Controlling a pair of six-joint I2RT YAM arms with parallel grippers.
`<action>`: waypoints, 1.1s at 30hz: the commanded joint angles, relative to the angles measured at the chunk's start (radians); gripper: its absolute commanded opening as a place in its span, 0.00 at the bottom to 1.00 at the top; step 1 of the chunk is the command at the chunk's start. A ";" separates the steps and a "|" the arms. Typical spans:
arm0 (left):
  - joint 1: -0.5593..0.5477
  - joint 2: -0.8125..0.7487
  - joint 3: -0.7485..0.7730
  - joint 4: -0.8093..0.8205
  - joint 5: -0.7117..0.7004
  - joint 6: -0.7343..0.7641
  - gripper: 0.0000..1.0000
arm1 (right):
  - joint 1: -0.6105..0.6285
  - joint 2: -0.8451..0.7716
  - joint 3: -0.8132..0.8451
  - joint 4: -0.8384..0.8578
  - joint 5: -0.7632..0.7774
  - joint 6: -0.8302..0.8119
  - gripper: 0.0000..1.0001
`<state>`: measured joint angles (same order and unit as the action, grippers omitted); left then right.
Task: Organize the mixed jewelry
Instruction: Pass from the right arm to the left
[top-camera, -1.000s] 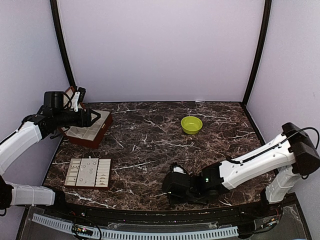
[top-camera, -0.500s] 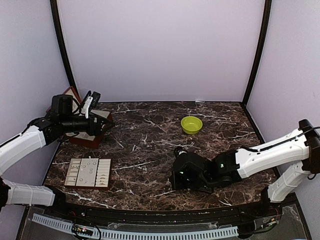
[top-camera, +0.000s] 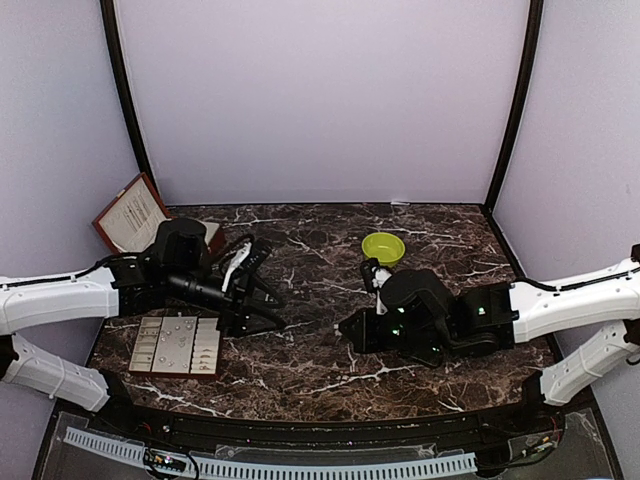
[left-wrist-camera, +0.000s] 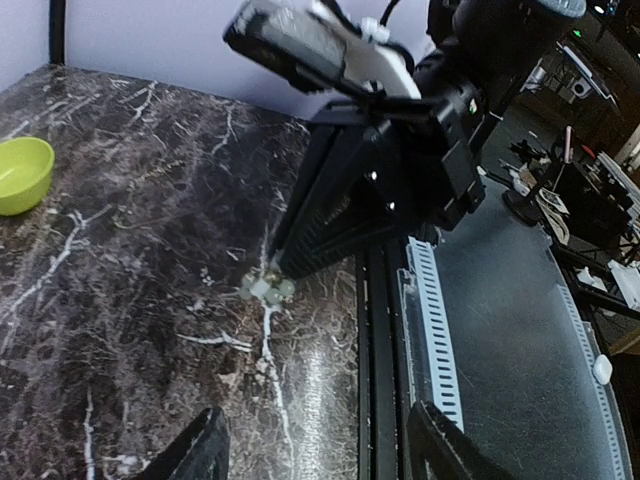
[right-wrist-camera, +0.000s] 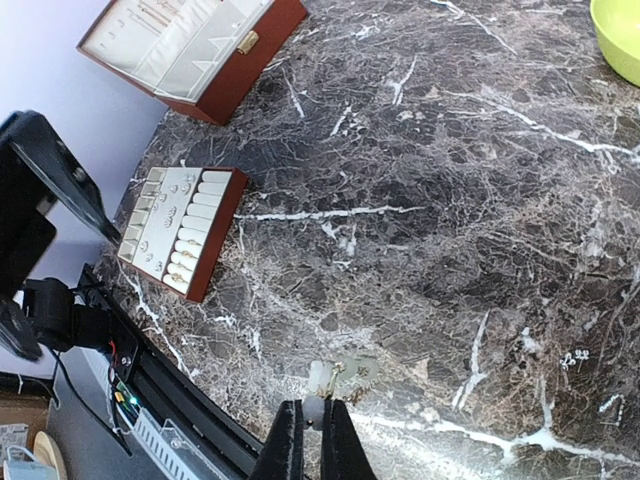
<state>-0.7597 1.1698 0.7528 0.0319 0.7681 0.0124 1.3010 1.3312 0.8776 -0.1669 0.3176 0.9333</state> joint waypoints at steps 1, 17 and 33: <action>-0.073 0.090 0.032 0.049 0.025 0.014 0.63 | -0.010 -0.029 0.038 0.054 -0.011 -0.060 0.04; -0.176 0.288 0.132 0.169 0.075 -0.067 0.59 | -0.011 -0.062 0.022 0.141 -0.063 -0.085 0.04; -0.181 0.302 0.117 0.252 0.080 -0.148 0.42 | -0.011 -0.029 0.018 0.188 -0.091 -0.084 0.04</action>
<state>-0.9363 1.4971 0.8673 0.2272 0.8310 -0.1135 1.2957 1.2968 0.8928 -0.0261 0.2356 0.8639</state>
